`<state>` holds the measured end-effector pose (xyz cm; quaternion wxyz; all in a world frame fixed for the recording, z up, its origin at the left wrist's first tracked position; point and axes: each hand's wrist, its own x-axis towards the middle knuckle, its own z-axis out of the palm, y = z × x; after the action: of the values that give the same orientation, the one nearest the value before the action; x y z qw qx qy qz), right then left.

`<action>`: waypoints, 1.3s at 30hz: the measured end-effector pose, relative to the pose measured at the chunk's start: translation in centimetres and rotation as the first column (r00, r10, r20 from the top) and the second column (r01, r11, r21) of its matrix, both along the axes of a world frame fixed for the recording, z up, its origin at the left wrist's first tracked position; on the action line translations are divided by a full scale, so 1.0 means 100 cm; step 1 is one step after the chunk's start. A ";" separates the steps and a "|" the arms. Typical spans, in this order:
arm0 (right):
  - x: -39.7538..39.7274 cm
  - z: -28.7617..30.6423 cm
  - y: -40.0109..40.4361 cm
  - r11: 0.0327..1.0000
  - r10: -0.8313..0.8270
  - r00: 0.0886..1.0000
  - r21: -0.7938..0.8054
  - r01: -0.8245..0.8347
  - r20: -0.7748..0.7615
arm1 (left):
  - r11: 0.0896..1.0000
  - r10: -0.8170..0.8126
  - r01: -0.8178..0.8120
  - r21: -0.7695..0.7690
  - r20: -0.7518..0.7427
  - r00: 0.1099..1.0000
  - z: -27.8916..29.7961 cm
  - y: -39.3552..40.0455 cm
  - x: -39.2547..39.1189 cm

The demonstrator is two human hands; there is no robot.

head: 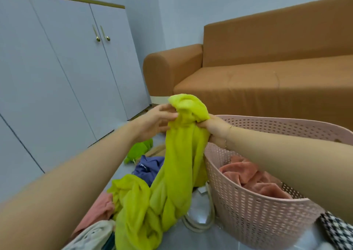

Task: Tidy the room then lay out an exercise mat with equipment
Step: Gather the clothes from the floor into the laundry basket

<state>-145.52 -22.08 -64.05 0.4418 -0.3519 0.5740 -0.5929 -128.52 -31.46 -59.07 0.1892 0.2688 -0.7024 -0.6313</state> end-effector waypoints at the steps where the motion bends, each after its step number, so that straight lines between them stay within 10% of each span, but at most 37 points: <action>1: -0.007 0.005 0.002 0.998 -0.054 0.997 -0.033 0.056 0.057 | 0.999 -0.048 0.047 0.014 0.144 0.988 -0.016 -0.010 0.003; 7: -0.056 0.068 0.013 0.963 -0.166 0.949 -0.161 0.214 0.267 | 0.925 -0.262 0.381 -0.012 0.705 0.659 -0.112 0.002 -0.017; 12: -0.095 0.053 0.024 0.904 -0.380 0.854 -0.054 0.424 0.355 | 0.897 0.016 0.243 -0.369 0.576 0.817 -0.101 0.004 -0.042; 15: -0.138 0.018 0.034 0.791 -0.598 0.801 0.178 0.586 0.023 | 0.906 0.121 0.092 -0.413 0.461 0.879 -0.070 -0.008 -0.039; 18: -0.147 -0.001 0.065 0.687 -0.134 0.860 0.579 0.439 -0.493 | 0.857 0.297 -0.178 -0.483 0.182 0.938 -0.032 -0.010 -0.036; 20: -0.141 -0.002 0.084 0.547 0.237 0.857 0.792 0.272 -0.458 | 0.849 0.373 -0.337 -0.408 0.010 0.928 -0.004 0.000 -0.046; 23: -0.140 -0.005 0.086 0.675 0.188 0.819 0.678 0.293 -0.541 | 0.852 0.482 -0.486 -0.198 -0.067 0.873 0.026 0.015 -0.074; 28: -0.117 0.003 0.072 0.784 0.247 0.719 0.569 0.246 -0.650 | 0.981 -0.131 0.108 0.163 0.135 0.982 0.023 0.050 -0.103; 34: -0.095 0.011 0.061 0.795 0.417 0.247 0.483 0.367 -0.875 | 0.963 -0.099 0.191 -0.188 0.413 0.906 -0.011 -0.003 -0.079; 39: -0.079 -0.009 0.047 0.842 0.482 0.466 0.540 -0.011 -0.742 | 0.906 -0.274 0.423 -0.011 0.746 0.606 -0.070 -0.011 -0.039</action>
<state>-153.42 -17.37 -64.96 0.2519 -0.5633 0.7791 -0.1107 -132.40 -32.58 -66.11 -0.2093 0.3359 -0.8130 -0.4271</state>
